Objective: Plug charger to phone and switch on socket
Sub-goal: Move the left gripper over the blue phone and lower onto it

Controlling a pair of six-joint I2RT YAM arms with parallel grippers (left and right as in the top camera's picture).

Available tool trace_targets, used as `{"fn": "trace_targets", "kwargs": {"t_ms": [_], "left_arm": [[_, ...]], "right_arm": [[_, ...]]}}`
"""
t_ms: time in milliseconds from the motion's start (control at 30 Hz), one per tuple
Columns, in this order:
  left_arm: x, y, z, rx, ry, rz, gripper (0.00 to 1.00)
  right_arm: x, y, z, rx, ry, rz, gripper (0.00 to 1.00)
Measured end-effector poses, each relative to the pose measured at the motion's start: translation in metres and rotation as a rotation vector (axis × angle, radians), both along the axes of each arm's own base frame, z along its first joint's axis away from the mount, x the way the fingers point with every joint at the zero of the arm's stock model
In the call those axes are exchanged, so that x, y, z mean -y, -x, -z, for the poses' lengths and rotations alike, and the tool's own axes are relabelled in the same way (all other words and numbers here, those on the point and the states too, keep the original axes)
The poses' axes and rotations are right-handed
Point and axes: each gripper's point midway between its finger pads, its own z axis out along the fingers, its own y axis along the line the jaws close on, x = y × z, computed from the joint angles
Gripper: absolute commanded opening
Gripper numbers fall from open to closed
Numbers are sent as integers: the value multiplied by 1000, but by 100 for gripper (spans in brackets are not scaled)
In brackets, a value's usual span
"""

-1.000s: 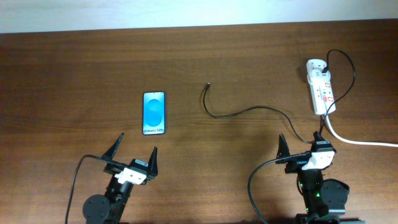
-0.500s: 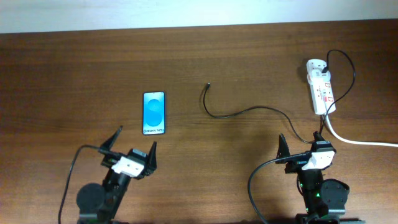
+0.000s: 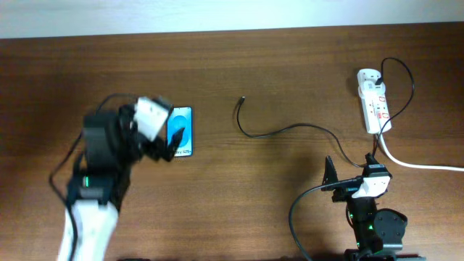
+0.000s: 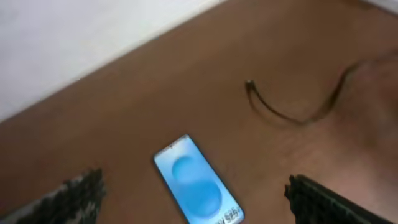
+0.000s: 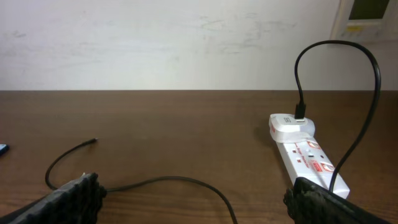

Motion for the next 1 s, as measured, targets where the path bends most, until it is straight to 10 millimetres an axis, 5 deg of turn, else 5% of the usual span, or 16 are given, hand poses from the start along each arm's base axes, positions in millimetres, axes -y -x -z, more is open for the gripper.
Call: {"fn": "trace_targets", "kwargs": {"t_ms": [167, 333, 500, 833, 1000], "left_arm": [[3, -38, 1, -243, -3, 9, 99], [15, -48, 17, -423, 34, 48, 99], [23, -48, 31, -478, 70, 80, 99], [35, -74, 10, -381, 184, 66, 99], [26, -87, 45, -510, 202, -126, 99]], "right_arm": [[0, 0, 0, 0, 0, 0, 98], [0, 0, 0, 0, 0, 0, 98], [0, 0, 0, 0, 0, 0, 98], [0, 0, 0, 0, 0, 0, 98], [0, 0, 0, 0, 0, 0, 98]]}}
